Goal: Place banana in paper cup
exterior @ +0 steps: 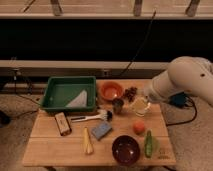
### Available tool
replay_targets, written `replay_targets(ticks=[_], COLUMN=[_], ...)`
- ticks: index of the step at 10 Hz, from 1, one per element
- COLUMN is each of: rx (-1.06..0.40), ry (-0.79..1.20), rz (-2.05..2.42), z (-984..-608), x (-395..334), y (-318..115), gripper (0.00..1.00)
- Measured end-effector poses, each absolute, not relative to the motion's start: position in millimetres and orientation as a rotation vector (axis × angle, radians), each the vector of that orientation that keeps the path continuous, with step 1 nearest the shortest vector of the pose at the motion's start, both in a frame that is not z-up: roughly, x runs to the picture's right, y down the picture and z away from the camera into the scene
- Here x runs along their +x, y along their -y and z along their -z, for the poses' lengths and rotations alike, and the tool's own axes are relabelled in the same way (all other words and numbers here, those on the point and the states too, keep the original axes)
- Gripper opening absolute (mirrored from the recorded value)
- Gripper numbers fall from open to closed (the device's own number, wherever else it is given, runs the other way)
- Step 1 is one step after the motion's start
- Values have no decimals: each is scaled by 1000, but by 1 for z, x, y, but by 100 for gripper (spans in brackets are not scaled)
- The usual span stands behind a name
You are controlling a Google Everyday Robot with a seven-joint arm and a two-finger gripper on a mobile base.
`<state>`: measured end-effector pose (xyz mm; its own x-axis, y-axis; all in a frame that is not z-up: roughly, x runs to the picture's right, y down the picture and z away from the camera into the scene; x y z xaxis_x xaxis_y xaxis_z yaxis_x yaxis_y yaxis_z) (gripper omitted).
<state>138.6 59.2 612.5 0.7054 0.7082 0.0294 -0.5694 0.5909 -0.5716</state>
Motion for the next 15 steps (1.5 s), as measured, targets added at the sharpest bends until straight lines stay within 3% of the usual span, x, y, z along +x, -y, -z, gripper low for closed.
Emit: replay_targets(ticks=[9,15], rx=[-560,-565], ry=[268,273], rz=[-762,-879], z=[-614,-623], x=[137,120], y=[-62,-147], gripper=[65,65])
